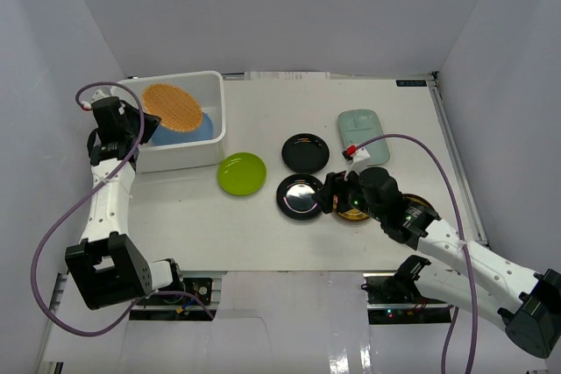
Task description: Place the plates into the plastic bin on the countertop
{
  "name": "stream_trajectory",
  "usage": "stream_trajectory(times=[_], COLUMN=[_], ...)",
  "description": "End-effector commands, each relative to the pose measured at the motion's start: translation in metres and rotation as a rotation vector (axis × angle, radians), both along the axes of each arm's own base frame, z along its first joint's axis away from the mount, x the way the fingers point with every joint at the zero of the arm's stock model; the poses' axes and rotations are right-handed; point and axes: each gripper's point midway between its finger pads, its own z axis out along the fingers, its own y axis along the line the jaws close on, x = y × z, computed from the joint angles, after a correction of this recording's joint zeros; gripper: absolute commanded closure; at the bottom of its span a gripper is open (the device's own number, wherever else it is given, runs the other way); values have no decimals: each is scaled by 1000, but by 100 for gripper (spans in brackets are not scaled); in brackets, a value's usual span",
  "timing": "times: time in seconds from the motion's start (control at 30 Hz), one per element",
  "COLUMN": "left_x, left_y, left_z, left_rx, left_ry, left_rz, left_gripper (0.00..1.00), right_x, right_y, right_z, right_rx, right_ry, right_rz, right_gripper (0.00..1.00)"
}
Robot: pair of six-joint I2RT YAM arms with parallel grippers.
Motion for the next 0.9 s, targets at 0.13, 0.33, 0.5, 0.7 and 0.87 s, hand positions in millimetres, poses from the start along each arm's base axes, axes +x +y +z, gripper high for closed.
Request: stream_trajectory(times=[0.13, 0.33, 0.5, 0.7, 0.87], left_x=[11, 13, 10, 6, 2], left_y=[9, 12, 13, 13, 12], left_z=[-5, -39, -55, -45, -35], left_rx=[39, 43, 43, 68, 82], left_ry=[-53, 22, 58, 33, 20], left_rz=[14, 17, 19, 12, 7], left_gripper=[100, 93, 58, 33, 17], right_x=[0, 1, 1, 3, 4], right_y=[-2, -3, -4, -3, -4], right_z=[-3, -9, -16, -20, -23], right_rx=[2, -11, -23, -25, -24], right_ry=[-1, 8, 15, 26, 33], right_rz=[-5, -10, -16, -27, -37], right_gripper=[33, 33, 33, 33, 33])
